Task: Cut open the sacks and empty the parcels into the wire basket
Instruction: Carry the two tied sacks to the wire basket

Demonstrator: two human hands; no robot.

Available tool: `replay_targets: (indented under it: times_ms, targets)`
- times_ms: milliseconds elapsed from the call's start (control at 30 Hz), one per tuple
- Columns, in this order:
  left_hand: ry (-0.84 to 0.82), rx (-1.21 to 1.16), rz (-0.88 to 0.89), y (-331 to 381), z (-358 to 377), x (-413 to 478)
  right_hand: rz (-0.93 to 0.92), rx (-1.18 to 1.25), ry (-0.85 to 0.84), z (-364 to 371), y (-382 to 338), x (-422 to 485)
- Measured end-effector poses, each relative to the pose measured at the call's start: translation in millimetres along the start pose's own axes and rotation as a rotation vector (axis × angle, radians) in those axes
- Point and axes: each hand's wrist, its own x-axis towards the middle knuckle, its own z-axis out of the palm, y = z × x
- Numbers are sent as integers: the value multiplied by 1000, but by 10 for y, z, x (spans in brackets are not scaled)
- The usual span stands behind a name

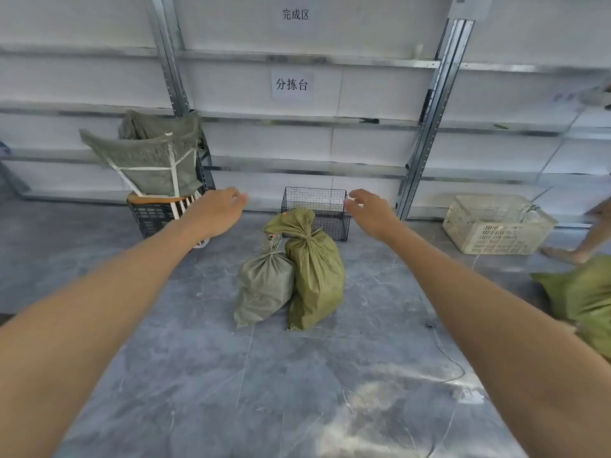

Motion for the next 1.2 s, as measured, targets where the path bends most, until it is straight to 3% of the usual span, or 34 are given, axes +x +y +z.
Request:
replay_targets:
  times_ms: [233, 533, 1200]
  targets:
    - [-76, -30, -33, -256, 318, 385, 35, 16, -67, 463, 97, 383]
    - [-125, -20, -5, -857, 759, 1540, 137, -28, -107, 1065, 317, 1460]
    - [-338, -21, -209, -1812, 2137, 3242, 375, 20, -274, 2329, 1334, 3164]
